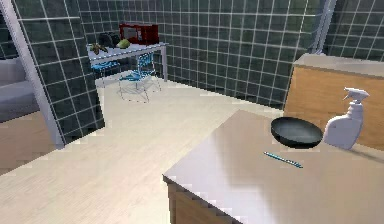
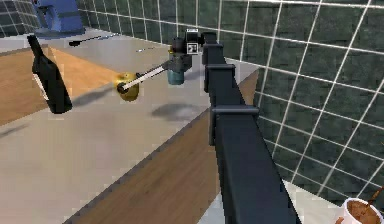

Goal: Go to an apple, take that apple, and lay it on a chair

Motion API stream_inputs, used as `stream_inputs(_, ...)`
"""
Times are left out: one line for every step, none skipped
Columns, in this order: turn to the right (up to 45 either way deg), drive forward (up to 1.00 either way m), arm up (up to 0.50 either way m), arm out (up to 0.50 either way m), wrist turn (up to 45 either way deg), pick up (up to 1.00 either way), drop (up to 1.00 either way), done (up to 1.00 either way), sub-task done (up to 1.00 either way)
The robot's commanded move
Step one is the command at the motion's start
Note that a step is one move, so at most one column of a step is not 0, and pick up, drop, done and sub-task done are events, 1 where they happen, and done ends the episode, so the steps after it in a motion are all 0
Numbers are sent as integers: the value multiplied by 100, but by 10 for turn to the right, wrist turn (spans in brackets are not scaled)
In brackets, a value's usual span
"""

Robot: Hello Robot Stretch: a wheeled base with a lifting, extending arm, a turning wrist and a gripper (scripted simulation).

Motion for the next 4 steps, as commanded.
stream_inputs(0,0,0,0,-450,0,0,0,0)
stream_inputs(0,0,0,0,-180,0,0,0,0)
stream_inputs(0,0,0,-48,0,0,0,0,0)
stream_inputs(-450,0,0,0,0,0,0,0,0)
